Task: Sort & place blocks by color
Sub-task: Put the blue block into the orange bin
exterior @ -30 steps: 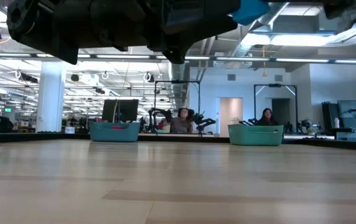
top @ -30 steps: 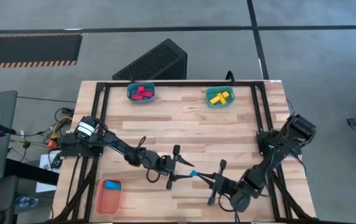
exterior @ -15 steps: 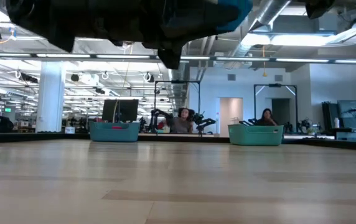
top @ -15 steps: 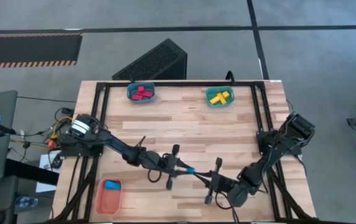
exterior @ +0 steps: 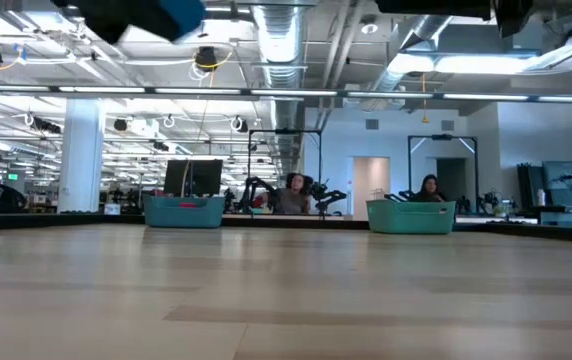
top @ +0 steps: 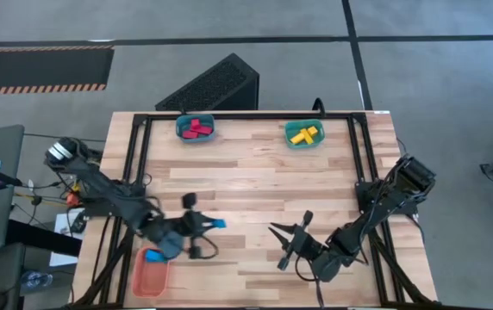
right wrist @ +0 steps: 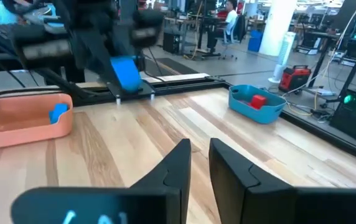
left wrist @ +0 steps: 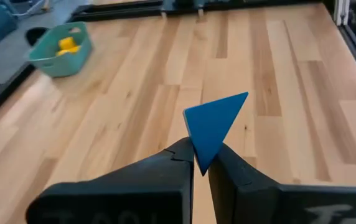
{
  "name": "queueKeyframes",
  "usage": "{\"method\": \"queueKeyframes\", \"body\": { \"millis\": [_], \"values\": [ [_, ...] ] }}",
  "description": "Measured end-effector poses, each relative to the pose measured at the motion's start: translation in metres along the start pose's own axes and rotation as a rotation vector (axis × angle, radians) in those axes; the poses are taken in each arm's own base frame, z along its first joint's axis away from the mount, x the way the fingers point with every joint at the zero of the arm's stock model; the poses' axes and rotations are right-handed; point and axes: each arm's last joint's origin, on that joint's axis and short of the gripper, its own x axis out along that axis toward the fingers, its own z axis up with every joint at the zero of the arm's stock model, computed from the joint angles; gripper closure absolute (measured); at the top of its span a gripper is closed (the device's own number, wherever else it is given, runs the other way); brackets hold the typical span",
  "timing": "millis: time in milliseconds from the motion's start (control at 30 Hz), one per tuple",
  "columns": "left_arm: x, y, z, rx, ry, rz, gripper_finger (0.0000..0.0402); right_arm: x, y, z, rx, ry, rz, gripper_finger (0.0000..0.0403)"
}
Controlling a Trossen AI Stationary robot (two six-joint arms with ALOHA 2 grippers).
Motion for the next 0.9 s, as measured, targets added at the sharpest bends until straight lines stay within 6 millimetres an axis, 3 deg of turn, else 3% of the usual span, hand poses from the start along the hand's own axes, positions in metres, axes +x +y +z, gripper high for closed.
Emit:
{"method": "queueKeyframes", "body": {
  "millis": [167, 267, 467, 600, 900],
  "values": [
    [-0.047, 0.001, -0.007, -0.041, -0.036, 0.000, 0.0399, -0.002, 0.001, 0.000, 0.033, 0.000, 0.008, 0.0322],
    [-0.062, 0.000, -0.016, -0.078, 0.005, -0.033, 0.0397, -0.006, 0.002, 0.000, 0.032, 0.000, 0.022, 0.0322],
    [-0.060, 0.008, -0.060, -0.261, 0.434, -0.038, 0.0394, -0.007, 0.002, 0.000, 0.028, 0.001, 0.026, 0.0321],
    [-0.066, 0.001, -0.084, -0.320, 0.683, -0.052, 0.0393, -0.003, 0.001, 0.000, 0.057, 0.002, 0.019, 0.0321],
    [-0.087, -0.031, -0.102, -0.386, 0.879, -0.211, 0.0392, 0.003, -0.001, 0.001, 0.089, 0.002, 0.005, 0.0321]
  ]
}}
